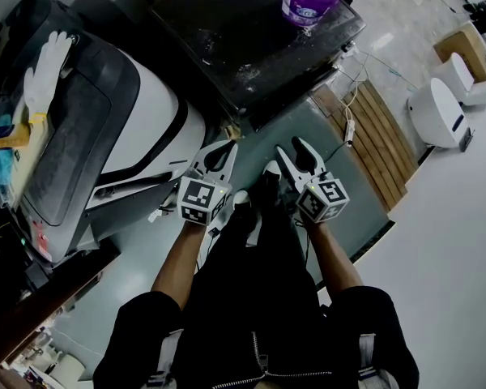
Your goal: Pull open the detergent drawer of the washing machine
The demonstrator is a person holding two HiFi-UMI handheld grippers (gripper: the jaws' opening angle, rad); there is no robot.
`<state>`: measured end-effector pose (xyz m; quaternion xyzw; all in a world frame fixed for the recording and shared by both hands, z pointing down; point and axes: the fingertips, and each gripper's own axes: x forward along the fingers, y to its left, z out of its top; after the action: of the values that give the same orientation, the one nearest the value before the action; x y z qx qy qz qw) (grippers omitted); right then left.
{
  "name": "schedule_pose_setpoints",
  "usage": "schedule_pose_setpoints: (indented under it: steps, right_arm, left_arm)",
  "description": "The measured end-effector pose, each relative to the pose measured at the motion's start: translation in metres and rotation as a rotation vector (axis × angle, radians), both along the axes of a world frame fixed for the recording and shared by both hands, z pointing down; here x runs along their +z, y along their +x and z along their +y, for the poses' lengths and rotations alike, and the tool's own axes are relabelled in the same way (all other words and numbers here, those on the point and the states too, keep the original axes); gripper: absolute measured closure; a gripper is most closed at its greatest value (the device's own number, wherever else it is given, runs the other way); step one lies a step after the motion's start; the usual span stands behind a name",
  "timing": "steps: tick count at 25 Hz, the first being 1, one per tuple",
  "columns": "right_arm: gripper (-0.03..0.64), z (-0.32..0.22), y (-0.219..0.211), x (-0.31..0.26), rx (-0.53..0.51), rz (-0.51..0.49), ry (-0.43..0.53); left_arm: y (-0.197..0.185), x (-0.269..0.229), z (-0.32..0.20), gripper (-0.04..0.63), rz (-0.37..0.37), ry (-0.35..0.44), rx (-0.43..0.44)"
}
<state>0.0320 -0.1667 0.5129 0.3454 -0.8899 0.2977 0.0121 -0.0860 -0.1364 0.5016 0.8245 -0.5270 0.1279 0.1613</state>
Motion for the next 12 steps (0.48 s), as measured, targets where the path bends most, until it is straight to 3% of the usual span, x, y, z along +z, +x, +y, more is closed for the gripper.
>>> schedule_pose_setpoints:
  steps: [6,12]
  right_arm:
    - [0.336,-0.01,-0.004,0.02,0.025,-0.07,-0.167]
    - [0.316,-0.015,-0.006,0.065,-0.017,-0.111,-0.307]
  left_arm:
    - [-0.004,0.003,0.002,0.577,-0.002,-0.007,-0.009]
    - [-0.012,0.012,0.012,0.577,-0.009,-0.041,-0.04]
